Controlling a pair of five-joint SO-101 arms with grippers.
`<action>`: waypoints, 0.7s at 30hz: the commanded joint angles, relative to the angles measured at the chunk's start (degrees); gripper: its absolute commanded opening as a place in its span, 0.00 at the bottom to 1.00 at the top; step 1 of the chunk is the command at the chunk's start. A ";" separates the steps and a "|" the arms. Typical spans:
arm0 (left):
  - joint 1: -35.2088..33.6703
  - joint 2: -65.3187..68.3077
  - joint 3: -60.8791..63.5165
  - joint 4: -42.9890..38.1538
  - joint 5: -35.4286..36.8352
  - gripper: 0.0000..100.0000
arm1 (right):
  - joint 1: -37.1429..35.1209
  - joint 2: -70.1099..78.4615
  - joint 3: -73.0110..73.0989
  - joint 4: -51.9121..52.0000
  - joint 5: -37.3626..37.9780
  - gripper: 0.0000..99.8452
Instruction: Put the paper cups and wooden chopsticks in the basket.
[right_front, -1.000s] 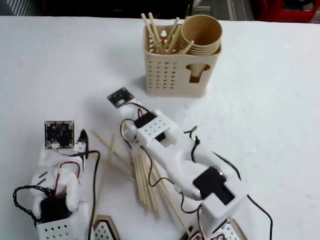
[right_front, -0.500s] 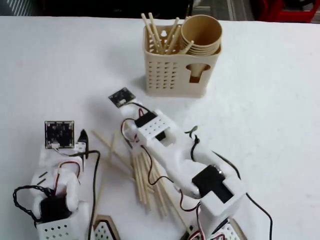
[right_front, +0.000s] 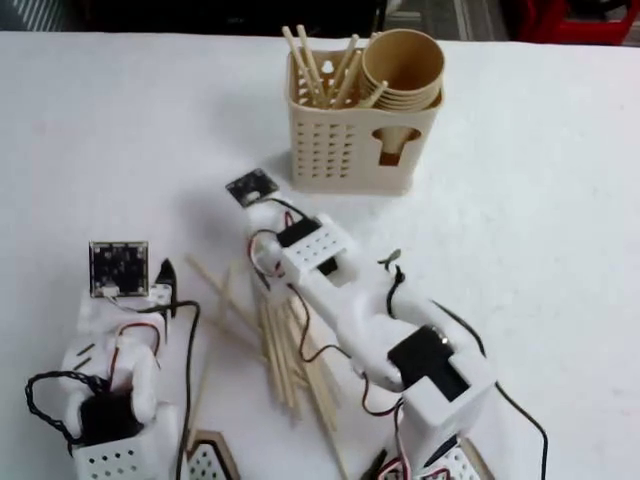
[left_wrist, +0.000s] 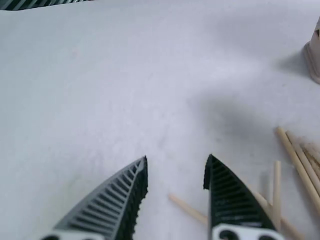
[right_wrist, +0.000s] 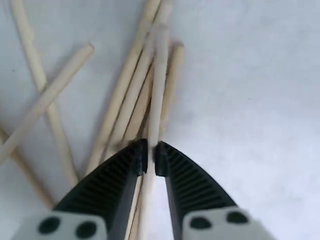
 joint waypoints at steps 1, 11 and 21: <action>-0.22 -0.75 -1.58 -1.67 -0.26 0.19 | 1.27 -0.04 -0.26 1.01 -0.09 0.02; -0.22 -0.75 -1.58 -1.67 -0.26 0.19 | -1.63 0.57 -4.57 7.16 -0.18 0.13; -0.22 -0.75 -1.58 -1.76 -0.26 0.19 | -1.63 5.58 -5.71 7.43 -0.18 0.07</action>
